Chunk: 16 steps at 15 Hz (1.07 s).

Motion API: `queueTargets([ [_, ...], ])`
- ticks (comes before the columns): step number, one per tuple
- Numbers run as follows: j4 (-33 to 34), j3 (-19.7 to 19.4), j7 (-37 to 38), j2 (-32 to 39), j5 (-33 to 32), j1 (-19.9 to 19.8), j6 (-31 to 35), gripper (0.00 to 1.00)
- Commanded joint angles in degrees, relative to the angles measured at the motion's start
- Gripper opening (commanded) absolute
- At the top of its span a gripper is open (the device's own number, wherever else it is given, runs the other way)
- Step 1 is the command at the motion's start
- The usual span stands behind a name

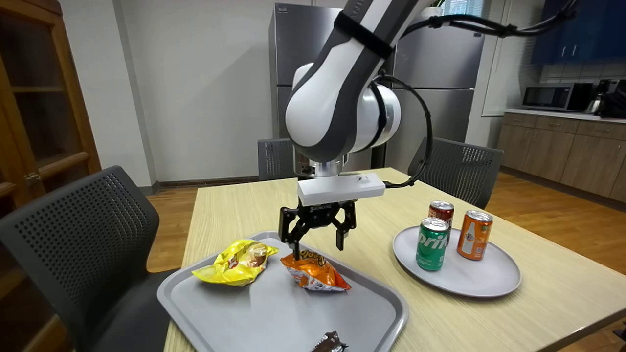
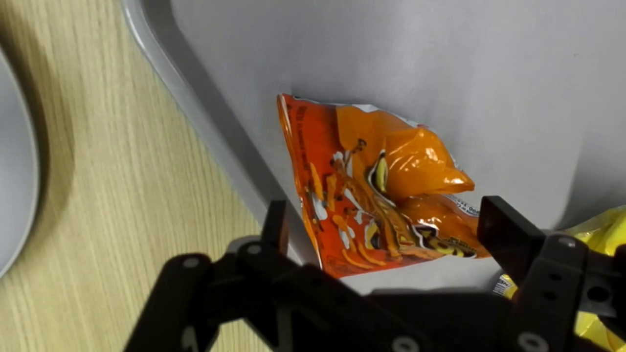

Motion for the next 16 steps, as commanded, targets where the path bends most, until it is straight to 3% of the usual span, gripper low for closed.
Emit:
queueTargets([
  [1,0.23,-0.51,-3.46,0.12,0.41,-0.25,-0.07,1.0],
  [16,0.38,-0.34,-7.53,1.04,1.11,-1.31,-0.3,1.0],
])
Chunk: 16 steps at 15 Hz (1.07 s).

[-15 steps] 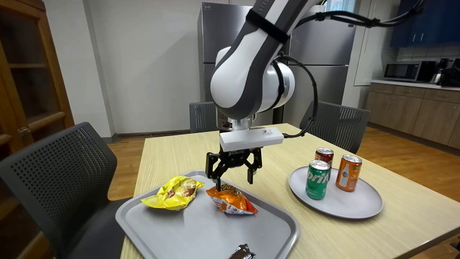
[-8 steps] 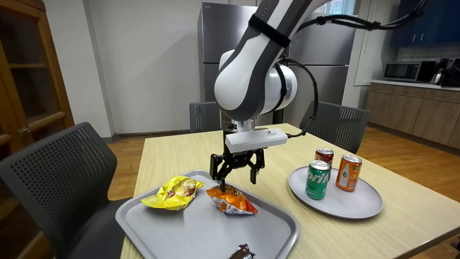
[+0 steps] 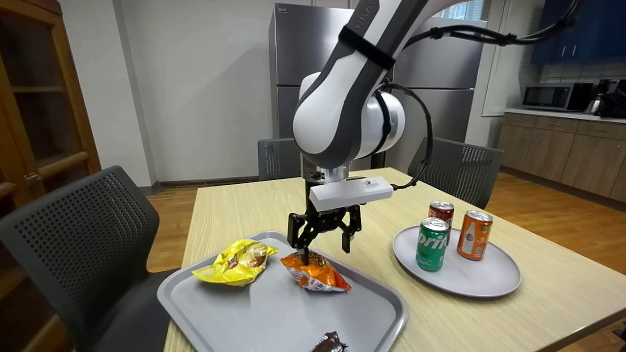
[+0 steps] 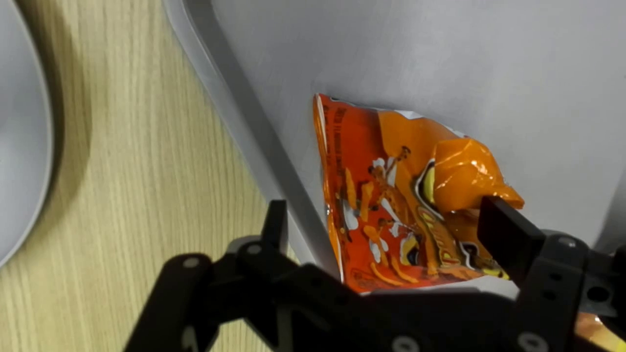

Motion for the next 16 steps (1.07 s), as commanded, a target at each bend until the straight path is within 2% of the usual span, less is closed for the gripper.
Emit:
queueTargets([
  [1,0.39,0.41,-2.07,-0.17,1.12,-0.59,-0.27,0.94],
  [2,0.38,0.44,-2.1,-0.19,1.18,-0.62,-0.29,0.73],
  [4,0.26,0.45,-2.05,-0.33,1.2,-0.61,-0.22,0.69],
  [12,-0.16,0.59,-2.08,-1.11,1.12,-0.48,-0.48,0.07],
  [13,-0.22,0.58,-2.04,-1.41,1.03,-0.42,-0.52,0.01],
  [16,-0.48,0.6,-2.01,-2.2,0.93,-0.33,-0.68,0.0],
])
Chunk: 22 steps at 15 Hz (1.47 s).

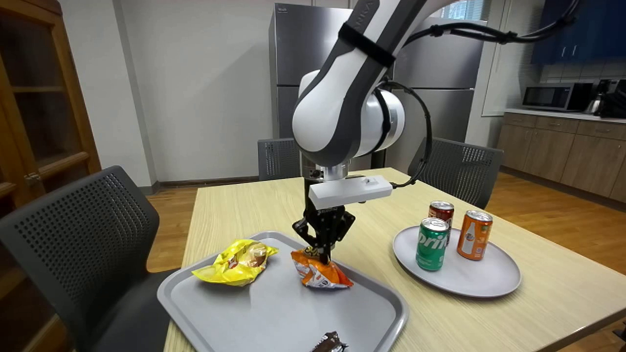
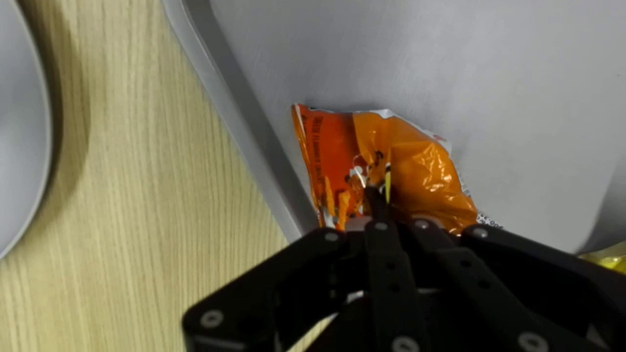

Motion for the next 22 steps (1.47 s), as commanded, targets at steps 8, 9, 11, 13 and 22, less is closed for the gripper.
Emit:
queueTargets([
  [8,-1.1,0.58,-0.8,-5.99,0.82,0.01,-1.82,0.0],
  [9,-0.96,0.46,-0.62,-6.26,0.85,-0.11,-1.88,0.0],
  [11,-0.61,0.09,-0.29,-6.64,0.74,-0.27,-1.9,0.0],
  [13,0.0,-0.66,0.04,-6.47,0.45,-0.58,-1.86,0.0],
  [22,3.31,-6.69,3.6,-3.16,-0.65,-1.89,-1.2,0.0],
])
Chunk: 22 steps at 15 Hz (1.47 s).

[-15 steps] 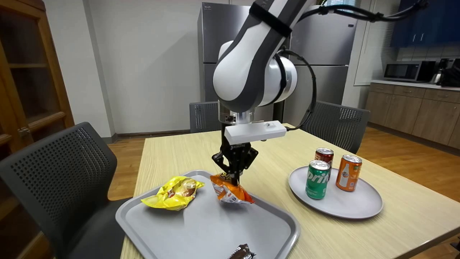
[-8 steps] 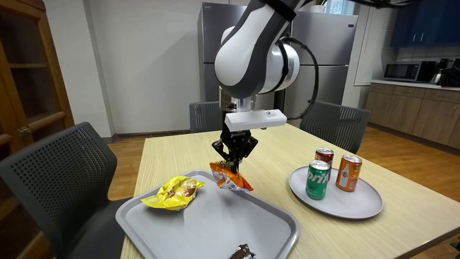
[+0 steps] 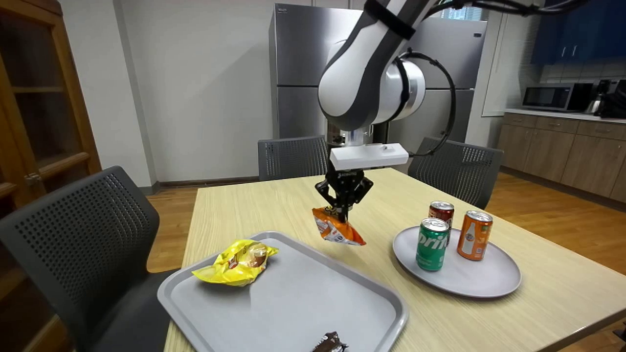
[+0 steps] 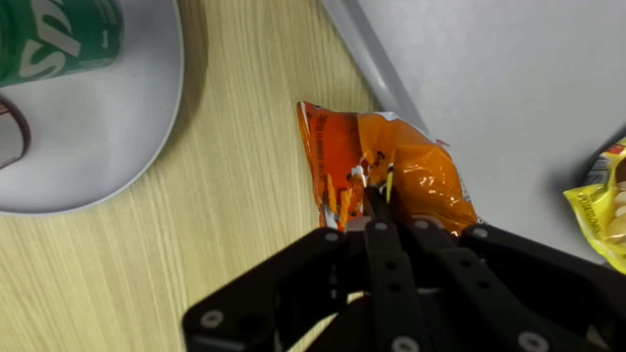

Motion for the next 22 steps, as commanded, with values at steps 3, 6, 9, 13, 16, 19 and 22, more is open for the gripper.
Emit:
queueTargets([
  [3,4.05,-2.43,4.72,3.53,-0.78,-0.25,-0.97,0.0],
  [6,5.52,-3.55,6.82,5.64,-0.92,0.22,-1.06,0.0],
  [9,6.68,-3.9,7.93,7.26,-0.49,0.35,-1.27,0.0],
  [13,7.18,-4.01,9.0,8.22,-0.06,0.51,-1.49,0.26],
  [16,6.2,-3.77,9.53,6.97,0.23,0.6,-1.03,0.4],
  [19,5.49,-3.61,10.01,5.23,0.08,1.21,-0.97,0.63],
  [22,5.19,-3.15,10.54,3.78,0.09,2.1,-1.67,0.85],
])
